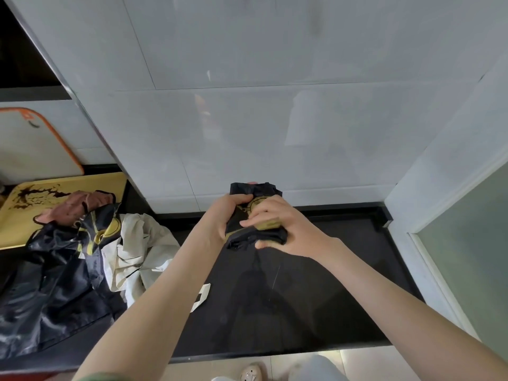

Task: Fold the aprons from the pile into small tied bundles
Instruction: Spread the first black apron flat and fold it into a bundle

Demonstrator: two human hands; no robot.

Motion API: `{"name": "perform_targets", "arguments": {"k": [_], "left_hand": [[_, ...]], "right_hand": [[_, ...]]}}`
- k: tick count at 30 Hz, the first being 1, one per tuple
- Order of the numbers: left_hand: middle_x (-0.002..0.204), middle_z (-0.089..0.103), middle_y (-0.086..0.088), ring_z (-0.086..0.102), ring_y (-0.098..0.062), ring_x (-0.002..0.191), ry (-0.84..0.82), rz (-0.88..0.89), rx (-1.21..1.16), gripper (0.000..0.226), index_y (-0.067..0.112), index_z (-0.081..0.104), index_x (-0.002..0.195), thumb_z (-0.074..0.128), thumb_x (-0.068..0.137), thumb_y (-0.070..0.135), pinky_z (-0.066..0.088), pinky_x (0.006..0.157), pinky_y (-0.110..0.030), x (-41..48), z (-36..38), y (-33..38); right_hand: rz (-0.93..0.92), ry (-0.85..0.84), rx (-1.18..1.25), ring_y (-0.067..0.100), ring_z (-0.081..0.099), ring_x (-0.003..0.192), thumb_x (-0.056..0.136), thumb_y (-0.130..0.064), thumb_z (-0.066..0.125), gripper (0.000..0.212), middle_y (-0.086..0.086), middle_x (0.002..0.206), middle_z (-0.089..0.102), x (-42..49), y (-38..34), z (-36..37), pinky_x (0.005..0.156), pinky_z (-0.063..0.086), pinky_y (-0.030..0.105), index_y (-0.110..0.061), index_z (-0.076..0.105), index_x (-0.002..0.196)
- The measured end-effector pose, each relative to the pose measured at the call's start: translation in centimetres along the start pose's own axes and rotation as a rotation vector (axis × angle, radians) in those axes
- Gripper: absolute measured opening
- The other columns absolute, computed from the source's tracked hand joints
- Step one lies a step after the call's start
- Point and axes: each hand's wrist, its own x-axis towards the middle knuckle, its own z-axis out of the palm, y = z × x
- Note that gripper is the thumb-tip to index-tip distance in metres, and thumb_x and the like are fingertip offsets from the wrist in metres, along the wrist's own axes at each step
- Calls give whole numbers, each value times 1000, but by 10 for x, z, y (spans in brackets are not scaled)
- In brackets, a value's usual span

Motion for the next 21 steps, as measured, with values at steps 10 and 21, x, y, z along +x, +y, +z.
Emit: {"name": "perform_targets", "arguments": {"k": [10, 21], "left_hand": [[117, 65, -18, 64, -33, 105, -180, 311, -36, 34, 8, 58, 119, 42, 93, -8, 52, 92, -46, 1, -4, -23], [125, 56, -9, 60, -27, 113, -244, 507, 126, 46, 26, 45, 128, 56, 88, 46, 52, 90, -50, -17, -9, -33]], "right_hand": [[593, 392, 742, 9, 67, 98, 91, -21, 61, 12, -9, 95, 74, 2, -10, 6, 80, 52, 22, -23, 68, 100], [592, 433, 443, -1, 59, 93, 96, -14, 55, 25, -18, 103, 60, 12, -18, 8, 75, 50, 16, -33, 55, 113]]}}
